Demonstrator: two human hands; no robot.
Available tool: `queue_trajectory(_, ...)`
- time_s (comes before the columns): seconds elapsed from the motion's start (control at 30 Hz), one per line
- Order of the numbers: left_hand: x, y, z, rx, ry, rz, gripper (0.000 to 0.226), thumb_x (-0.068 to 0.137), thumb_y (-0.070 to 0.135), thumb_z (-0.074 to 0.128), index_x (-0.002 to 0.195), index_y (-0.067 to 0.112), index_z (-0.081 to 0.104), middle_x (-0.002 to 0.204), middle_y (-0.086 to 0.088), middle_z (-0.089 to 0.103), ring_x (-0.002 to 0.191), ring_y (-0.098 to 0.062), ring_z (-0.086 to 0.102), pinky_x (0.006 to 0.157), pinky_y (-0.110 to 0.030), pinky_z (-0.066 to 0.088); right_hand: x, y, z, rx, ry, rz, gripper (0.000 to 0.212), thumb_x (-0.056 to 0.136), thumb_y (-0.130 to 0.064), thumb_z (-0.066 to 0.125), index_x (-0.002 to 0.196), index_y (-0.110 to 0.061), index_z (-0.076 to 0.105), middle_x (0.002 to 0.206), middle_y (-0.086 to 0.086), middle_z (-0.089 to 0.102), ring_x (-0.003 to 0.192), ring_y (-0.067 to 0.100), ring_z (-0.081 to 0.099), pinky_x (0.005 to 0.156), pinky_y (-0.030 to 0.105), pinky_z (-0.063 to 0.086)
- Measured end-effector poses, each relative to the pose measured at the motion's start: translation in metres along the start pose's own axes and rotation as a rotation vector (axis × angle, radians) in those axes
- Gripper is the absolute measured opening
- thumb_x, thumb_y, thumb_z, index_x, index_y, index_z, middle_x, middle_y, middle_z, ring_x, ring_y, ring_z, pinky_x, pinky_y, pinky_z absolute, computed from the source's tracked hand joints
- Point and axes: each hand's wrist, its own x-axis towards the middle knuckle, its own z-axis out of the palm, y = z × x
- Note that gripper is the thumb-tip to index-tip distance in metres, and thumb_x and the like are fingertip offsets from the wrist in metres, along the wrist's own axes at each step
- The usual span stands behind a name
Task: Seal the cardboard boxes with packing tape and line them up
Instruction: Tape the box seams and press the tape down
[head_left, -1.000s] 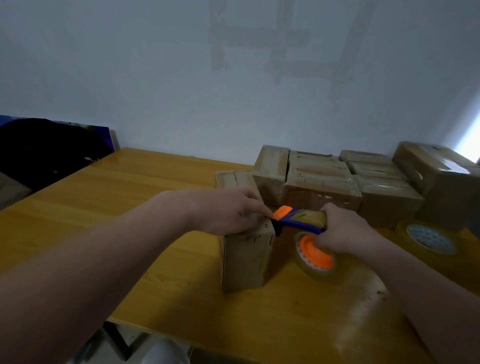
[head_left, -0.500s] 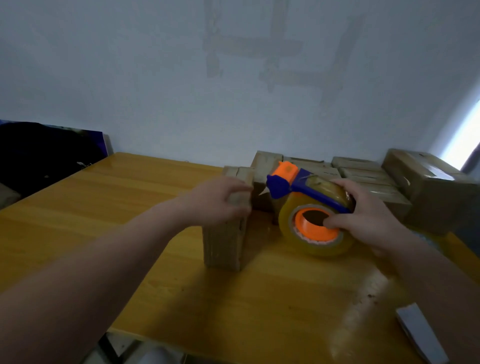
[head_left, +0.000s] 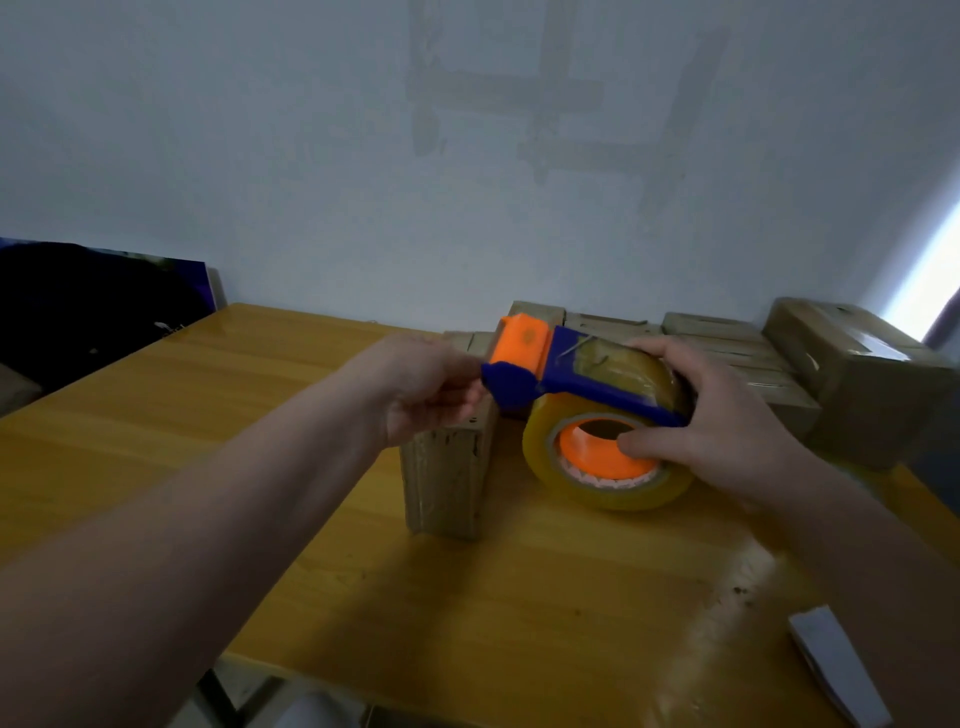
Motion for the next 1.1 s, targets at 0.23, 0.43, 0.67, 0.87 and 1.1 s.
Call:
queue_trajectory(0.23,-0.008,-0.001,-0.041,0.12,0.137,0.079,0.014,0.089,0.006,0.061,0.075,0.006,0.064,0.054,-0.001,0.062,0.047,-0.007,0.054,0.042,-0.017,0.046,0.005,-0.012,-0.014,-0.12,-0.201,-0.001,0.065,0.071,-0.018,0.081,0.11,-0.054,0.043,0.1,-0.019,0.06,0.086,-0.007,0.06,0.064,0.008,0.048)
queue_trajectory(0.43,-0.007,-0.029,-0.07,0.118,0.312,0.065,0.013,0.087,0.012,0.065,0.074,0.007,0.064,0.049,0.003,0.061,0.043,-0.006,0.051,0.043,-0.018,0.045,0.002,-0.005,-0.03,-0.224,-0.303,0.057,0.067,0.073,-0.011,0.079,0.108,-0.053,0.041,0.104,-0.017,0.055,0.088,-0.007,0.057,0.064,0.016,0.053)
queue_trajectory(0.67,0.008,-0.055,-0.069,0.069,0.399,0.08,0.021,0.085,0.019,0.07,0.07,0.006,0.064,0.046,0.004,0.058,0.04,-0.006,0.045,0.045,-0.02,0.042,0.009,0.007,-0.02,-0.235,-0.326,0.059,0.064,0.07,-0.023,0.081,0.108,-0.055,0.04,0.105,-0.019,0.052,0.088,-0.008,0.055,0.063,0.012,0.051)
queue_trajectory(0.87,0.018,-0.075,-0.063,0.057,0.384,0.034,0.025,0.087,0.017,0.068,0.065,0.008,0.06,0.048,0.001,0.056,0.039,-0.007,0.042,0.043,-0.019,0.036,0.011,0.025,-0.013,-0.202,-0.379,0.105,0.068,0.074,-0.009,0.078,0.112,-0.051,0.041,0.106,-0.012,0.056,0.089,-0.003,0.058,0.066,0.015,0.053)
queue_trajectory(1.1,0.019,-0.088,-0.051,0.023,0.325,0.019,0.025,0.09,0.021,0.064,0.069,0.008,0.06,0.055,-0.001,0.055,0.046,-0.011,0.041,0.048,-0.025,0.037,0.007,0.043,0.008,-0.155,-0.4,0.171,0.071,0.074,-0.009,0.077,0.114,-0.053,0.041,0.112,-0.014,0.052,0.086,0.008,0.061,0.066,0.02,0.055)
